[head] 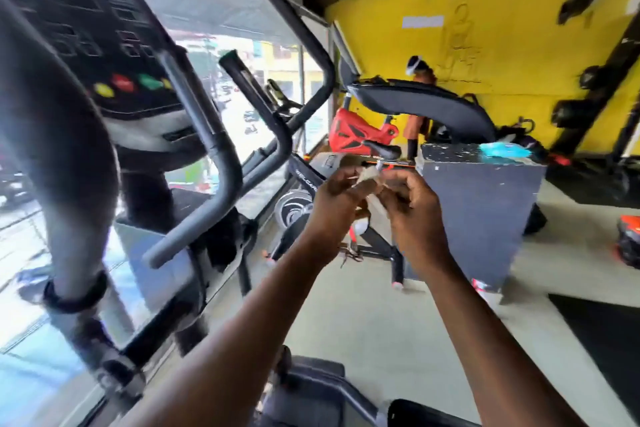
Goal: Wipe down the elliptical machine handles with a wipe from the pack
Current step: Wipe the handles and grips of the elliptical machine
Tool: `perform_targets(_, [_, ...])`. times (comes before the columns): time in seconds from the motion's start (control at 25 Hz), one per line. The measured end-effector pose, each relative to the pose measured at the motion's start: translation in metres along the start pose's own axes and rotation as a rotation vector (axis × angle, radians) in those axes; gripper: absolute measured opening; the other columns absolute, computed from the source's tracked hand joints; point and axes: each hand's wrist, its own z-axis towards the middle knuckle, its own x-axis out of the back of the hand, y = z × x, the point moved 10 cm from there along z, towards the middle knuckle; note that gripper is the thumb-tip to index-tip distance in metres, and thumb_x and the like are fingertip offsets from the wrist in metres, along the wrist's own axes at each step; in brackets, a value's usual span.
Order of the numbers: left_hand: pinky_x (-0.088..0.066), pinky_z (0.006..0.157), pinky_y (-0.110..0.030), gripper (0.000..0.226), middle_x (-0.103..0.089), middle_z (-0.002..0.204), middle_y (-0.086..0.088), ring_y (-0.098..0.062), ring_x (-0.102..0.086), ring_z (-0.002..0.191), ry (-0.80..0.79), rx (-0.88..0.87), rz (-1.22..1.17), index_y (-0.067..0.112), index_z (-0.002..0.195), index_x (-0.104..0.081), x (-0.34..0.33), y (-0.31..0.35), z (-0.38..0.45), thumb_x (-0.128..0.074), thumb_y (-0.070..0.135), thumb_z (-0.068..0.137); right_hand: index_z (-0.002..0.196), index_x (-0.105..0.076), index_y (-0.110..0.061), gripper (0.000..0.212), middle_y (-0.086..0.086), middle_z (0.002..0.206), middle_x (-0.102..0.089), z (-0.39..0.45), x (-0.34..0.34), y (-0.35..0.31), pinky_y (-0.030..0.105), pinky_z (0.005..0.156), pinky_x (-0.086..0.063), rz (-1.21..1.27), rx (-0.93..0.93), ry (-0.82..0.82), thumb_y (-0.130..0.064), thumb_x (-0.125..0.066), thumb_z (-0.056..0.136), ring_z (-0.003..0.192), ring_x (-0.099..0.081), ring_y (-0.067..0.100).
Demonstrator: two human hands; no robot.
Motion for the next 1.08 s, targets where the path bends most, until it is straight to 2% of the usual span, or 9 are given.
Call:
perform_targets(0.12, [-0.047,0.051,-0.018,0.023,-0.065,0.065,0.003,-0.007,-0.058,0.054,0.153,-0.145,0.062,0.016,0.076,-0.061,0.061,0.046,-0.016,-0.062,-0.004,0.087,0.095,-0.059,-0.011,0.011,-0.013,0.080,-0.061,0.002,-0.056,-0.046,0.013,0.070,-0.045,0.086,0.158,-0.078,-0.015,-0.067,0.088,0.072,-0.058,-0.007])
perform_targets(0.28, [-0.042,0.056,-0.027,0.018,-0.059,0.069,-0.009,-0.019,-0.053,0.059,0.383,-0.251,0.057,0.013,0.077,-0.058,0.135,0.091,-0.036,-0.063,-0.002,0.085,0.094,-0.066,-0.013,0.021,0.001,0.095,-0.059,-0.005,-0.112,-0.112,0.028,0.079,-0.047,-0.018,0.461,-0.089,-0.020,-0.072,0.075,0.087,-0.057,0.016])
perform_targets(0.4, [-0.045,0.066,-0.033,0.012,-0.061,0.075,-0.013,-0.025,-0.055,0.070,0.415,-0.296,-0.020,0.013,0.078,-0.062,0.162,0.105,-0.046,-0.063,0.003,0.085,0.099,-0.063,-0.018,0.032,-0.008,0.092,-0.060,-0.009,-0.146,-0.137,0.017,0.066,-0.046,0.037,0.466,-0.233,-0.020,-0.079,0.071,0.072,-0.057,0.009])
perform_targets(0.52, [-0.046,0.065,-0.030,0.008,-0.060,0.082,-0.010,-0.021,-0.056,0.073,0.383,-0.305,-0.069,0.012,0.092,-0.062,0.166,0.110,-0.048,-0.055,0.013,0.094,0.091,-0.063,-0.018,0.021,-0.011,0.085,-0.061,0.004,-0.159,-0.138,0.008,0.061,-0.040,0.041,0.453,-0.240,-0.015,-0.077,0.075,0.068,-0.055,0.000])
perform_targets(0.64, [-0.044,0.065,-0.025,0.012,-0.056,0.080,-0.009,-0.015,-0.054,0.069,0.417,-0.372,-0.082,0.006,0.104,-0.054,0.173,0.123,-0.037,-0.046,0.014,0.099,0.092,-0.063,-0.019,0.014,-0.007,0.083,-0.065,0.030,-0.162,-0.131,0.015,0.060,-0.042,0.071,0.376,-0.194,-0.015,-0.072,0.081,0.069,-0.057,0.003])
perform_targets(0.84, [-0.040,0.059,-0.023,0.020,-0.055,0.072,0.000,-0.011,-0.048,0.064,0.580,-0.496,-0.029,0.012,0.098,-0.060,0.193,0.152,-0.012,-0.050,0.028,0.099,0.097,-0.064,-0.016,0.014,-0.010,0.079,-0.064,0.082,-0.172,-0.126,0.024,0.065,-0.051,0.211,0.327,-0.219,-0.016,-0.069,0.085,0.071,-0.060,0.000])
perform_targets(0.96, [-0.050,0.081,-0.023,0.034,-0.067,0.084,0.006,-0.008,-0.062,0.081,0.719,-0.558,0.041,0.015,0.102,-0.065,0.203,0.162,0.005,-0.049,0.045,0.098,0.096,-0.063,-0.022,0.012,-0.011,0.080,-0.065,0.113,-0.193,-0.117,0.033,0.069,-0.052,0.253,0.323,-0.282,-0.019,-0.068,0.085,0.075,-0.063,0.010])
perform_targets(1.04, [-0.043,0.107,-0.038,0.059,-0.070,0.115,0.002,-0.016,-0.063,0.112,0.762,-0.545,0.092,0.021,0.119,-0.064,0.201,0.159,0.019,-0.049,0.068,0.086,0.094,-0.063,-0.025,0.010,-0.014,0.080,-0.065,0.129,-0.203,-0.112,0.029,0.067,-0.051,0.291,0.339,-0.323,-0.021,-0.067,0.086,0.074,-0.063,0.006])
perform_targets(1.08, [-0.041,0.110,-0.043,0.071,-0.067,0.125,-0.002,-0.020,-0.060,0.121,0.774,-0.512,0.114,0.025,0.126,-0.062,0.200,0.154,0.023,-0.048,0.077,0.079,0.092,-0.063,-0.024,0.009,-0.016,0.079,-0.064,0.135,-0.208,-0.113,0.025,0.066,-0.049,0.320,0.356,-0.335,-0.020,-0.068,0.085,0.073,-0.062,0.002])
